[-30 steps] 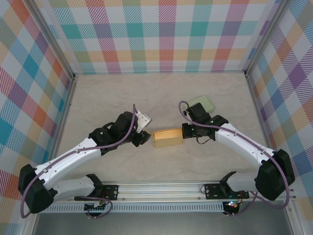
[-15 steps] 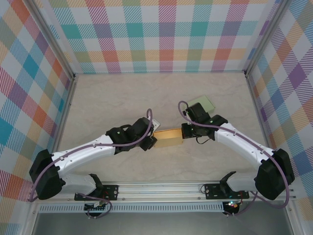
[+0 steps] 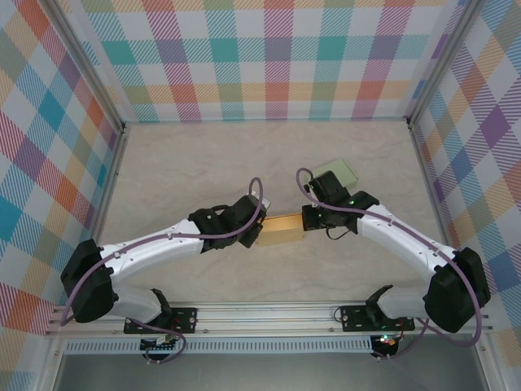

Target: Fold the paper box

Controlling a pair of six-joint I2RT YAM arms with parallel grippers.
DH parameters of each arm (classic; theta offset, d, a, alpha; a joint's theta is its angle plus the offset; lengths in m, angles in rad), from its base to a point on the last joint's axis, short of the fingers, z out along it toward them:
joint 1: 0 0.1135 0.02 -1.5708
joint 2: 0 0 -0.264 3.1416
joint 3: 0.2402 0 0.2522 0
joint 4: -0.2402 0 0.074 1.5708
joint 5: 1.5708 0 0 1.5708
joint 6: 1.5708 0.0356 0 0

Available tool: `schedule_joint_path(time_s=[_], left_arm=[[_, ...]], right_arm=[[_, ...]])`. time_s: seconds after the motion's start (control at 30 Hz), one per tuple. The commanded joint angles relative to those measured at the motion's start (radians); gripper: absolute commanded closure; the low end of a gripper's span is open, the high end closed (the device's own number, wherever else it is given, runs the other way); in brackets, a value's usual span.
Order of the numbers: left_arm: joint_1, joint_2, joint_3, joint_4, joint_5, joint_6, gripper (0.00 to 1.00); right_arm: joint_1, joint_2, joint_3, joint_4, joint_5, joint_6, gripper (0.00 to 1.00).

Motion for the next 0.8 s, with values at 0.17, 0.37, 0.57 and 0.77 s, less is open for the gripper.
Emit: schedule_joint_path(time_s=[0.17,0.37,0.57,0.77], left_arm=[[-0.009,0.04,0.045,-0.035,-0.003,-0.059,0.67],[-0.009,0.071,0.085,-0.092,-0.012,-0.077,0.71],[-0.008,0.099,0.114,-0.136,-0.017,-0.096,0.86],[-0.004,0.107,0.14,-0.129,0.016,-0.104,0.93]], right_arm=[[0.009,0.006,0.019,-0.029,0.001,-0.01,0.94],[0.01,0.0,0.02,-0.029,-0.006,-0.011,0.93],[0.013,-0.014,0.022,-0.025,-0.013,-0.011,0.92],[0.02,-0.006,0.029,-0.033,-0.017,-0.013,0.92]])
